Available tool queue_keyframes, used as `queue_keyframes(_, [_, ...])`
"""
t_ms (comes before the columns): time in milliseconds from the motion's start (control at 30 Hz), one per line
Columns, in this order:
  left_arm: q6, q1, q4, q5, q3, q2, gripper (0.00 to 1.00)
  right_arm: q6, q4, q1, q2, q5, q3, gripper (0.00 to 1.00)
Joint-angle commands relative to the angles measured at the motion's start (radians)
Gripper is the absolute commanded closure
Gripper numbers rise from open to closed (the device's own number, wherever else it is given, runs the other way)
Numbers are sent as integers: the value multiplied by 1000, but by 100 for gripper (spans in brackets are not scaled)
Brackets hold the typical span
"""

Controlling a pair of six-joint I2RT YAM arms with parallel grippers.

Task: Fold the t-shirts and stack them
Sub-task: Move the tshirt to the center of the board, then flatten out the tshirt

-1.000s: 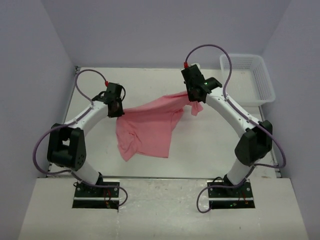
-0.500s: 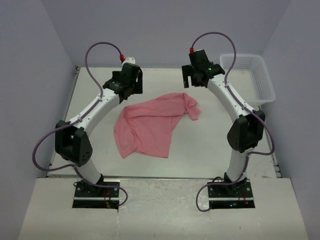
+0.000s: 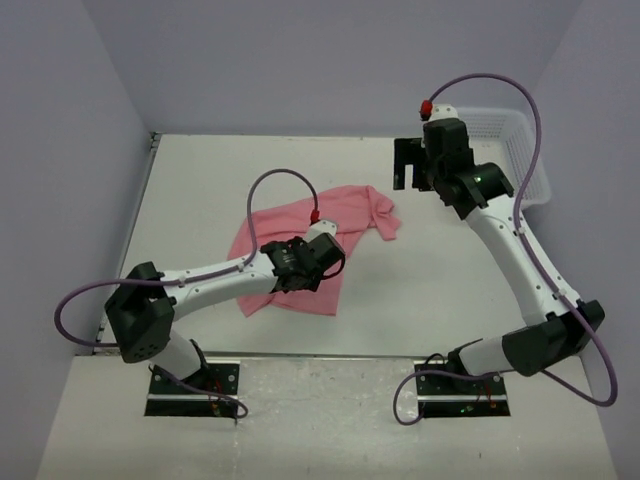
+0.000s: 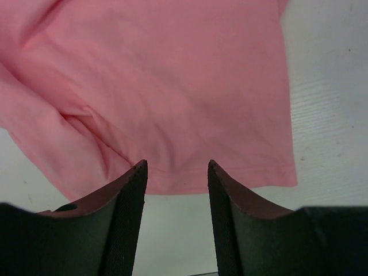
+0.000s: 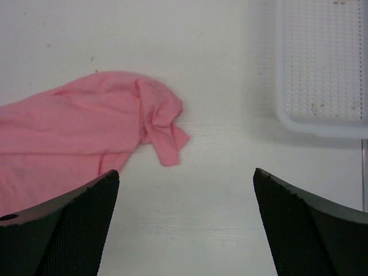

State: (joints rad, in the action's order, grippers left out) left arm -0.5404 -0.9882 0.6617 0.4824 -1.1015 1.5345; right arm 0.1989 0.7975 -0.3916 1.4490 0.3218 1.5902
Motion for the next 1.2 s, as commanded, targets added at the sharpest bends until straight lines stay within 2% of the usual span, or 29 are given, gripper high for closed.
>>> queue_keyframes(0, [-125, -76, 4, 80, -14, 21, 52, 19, 2, 0, -38, -3, -27, 1])
queue_keyframes(333, [-230, -214, 32, 81, -84, 211, 46, 22, 2, 2, -75, 39, -47, 1])
queue_keyframes(1033, [-201, -222, -80, -59, -109, 302, 44, 23, -7, 10, -128, 29, -73, 1])
queue_keyframes(1167, [-210, -222, -91, -76, -93, 331, 47, 22, -7, 11, -133, 31, -73, 1])
